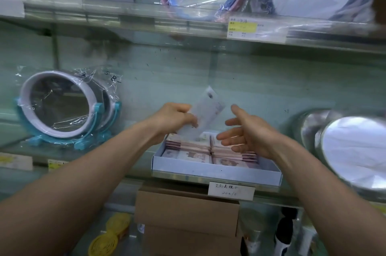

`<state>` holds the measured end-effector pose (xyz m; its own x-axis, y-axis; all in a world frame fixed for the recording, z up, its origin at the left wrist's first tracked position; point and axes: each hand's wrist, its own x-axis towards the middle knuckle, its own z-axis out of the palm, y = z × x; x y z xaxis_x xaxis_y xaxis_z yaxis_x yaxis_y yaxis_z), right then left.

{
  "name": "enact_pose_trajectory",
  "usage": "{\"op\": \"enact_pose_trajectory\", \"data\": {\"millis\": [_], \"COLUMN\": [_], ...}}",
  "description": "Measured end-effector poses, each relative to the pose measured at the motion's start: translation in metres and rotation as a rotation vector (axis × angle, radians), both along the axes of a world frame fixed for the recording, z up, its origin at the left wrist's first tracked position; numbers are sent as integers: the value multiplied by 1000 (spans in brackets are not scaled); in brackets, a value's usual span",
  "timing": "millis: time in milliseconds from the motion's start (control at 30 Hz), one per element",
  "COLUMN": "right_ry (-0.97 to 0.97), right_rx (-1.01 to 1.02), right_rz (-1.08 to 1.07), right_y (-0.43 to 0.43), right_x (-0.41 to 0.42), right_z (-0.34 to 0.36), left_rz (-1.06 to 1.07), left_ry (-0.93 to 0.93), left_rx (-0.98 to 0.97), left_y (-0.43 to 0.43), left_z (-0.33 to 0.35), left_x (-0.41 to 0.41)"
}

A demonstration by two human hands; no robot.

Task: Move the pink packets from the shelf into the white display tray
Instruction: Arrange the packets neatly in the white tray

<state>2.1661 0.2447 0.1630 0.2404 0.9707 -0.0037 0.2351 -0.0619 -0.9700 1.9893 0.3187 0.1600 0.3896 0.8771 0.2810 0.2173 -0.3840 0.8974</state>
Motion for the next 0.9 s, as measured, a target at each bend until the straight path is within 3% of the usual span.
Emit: {"op": "enact_pose_trajectory", "data": {"millis": [167,267,433,533,733,800,900], "right_ry": [231,230,205,71,-288,-371,-328], "right_rx": [57,101,102,71,-116,-169,-154], "right_rz": [31,5,68,42,16,14,7], "right_y": [-1,-2,-3,1,16,20,25], "right_x": [3,13,21,16,-1,-6,-6], "right_z": [-2,-10,-17,-19,-30,-33,-39], "left_rz": [-113,-146,-29,44,151,149,109], "left_ry": [296,246,94,96,465,434,198], "left_rx": [287,156,-14,-65,48,-14,-248], "left_y": [-12,-10,1,2,3,5,11], "left_z": [-13,-14,-14,-16,-15,-14,-11], "left_x": [15,12,8,4,-7,-11,-21]}}
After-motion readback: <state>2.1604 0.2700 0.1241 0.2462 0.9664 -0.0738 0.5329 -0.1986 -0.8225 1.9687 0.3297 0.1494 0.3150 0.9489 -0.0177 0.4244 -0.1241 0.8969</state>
